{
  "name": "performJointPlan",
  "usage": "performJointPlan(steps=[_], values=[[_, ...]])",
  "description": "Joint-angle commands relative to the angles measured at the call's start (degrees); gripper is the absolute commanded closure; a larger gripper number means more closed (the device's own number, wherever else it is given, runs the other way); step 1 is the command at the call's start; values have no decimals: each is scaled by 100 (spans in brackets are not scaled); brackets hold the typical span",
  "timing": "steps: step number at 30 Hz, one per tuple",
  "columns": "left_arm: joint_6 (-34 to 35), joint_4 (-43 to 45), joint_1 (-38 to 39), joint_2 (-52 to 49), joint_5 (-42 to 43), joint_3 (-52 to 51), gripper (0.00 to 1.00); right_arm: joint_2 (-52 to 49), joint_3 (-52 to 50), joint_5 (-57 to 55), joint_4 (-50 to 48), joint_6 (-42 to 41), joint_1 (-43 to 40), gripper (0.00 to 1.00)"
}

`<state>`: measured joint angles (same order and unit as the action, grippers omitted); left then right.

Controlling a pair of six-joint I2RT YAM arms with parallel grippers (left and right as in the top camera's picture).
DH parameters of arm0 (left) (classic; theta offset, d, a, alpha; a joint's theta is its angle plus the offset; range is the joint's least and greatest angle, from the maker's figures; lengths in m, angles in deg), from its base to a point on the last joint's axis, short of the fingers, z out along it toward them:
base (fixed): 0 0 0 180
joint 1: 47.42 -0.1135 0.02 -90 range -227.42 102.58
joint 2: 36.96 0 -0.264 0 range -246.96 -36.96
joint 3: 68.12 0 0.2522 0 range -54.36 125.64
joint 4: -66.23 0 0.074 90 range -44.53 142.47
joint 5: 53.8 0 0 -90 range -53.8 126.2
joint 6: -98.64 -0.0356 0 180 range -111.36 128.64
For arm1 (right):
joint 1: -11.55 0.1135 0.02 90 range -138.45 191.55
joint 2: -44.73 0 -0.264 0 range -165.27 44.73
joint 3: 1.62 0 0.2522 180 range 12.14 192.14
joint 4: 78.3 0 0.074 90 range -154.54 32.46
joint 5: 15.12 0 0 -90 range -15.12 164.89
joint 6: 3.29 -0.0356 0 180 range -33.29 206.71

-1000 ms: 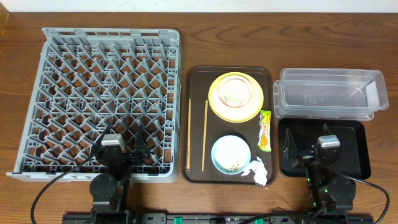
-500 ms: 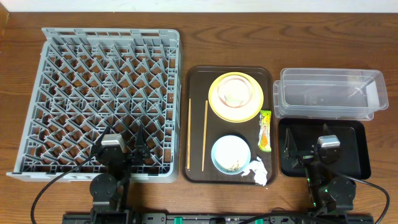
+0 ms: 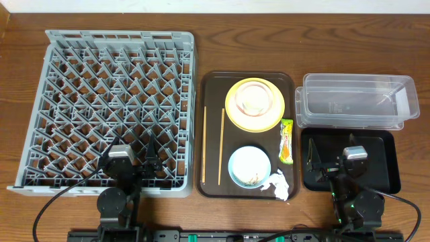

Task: Sort waste into correct bins and load items into the dishwasher
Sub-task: 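Move the left gripper over the tray toward the wooden chopsticks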

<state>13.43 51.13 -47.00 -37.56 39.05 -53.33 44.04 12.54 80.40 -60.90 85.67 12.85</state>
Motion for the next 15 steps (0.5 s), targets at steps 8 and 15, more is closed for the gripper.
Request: performJointPlan(steps=[8, 15], values=[[369, -1401, 2, -387, 385, 1860, 7, 9, -9, -9, 24, -61, -37, 1], [459, -3025, 2, -2271, 1246, 4205, 7, 9, -9, -9, 24, -61, -37, 1]])
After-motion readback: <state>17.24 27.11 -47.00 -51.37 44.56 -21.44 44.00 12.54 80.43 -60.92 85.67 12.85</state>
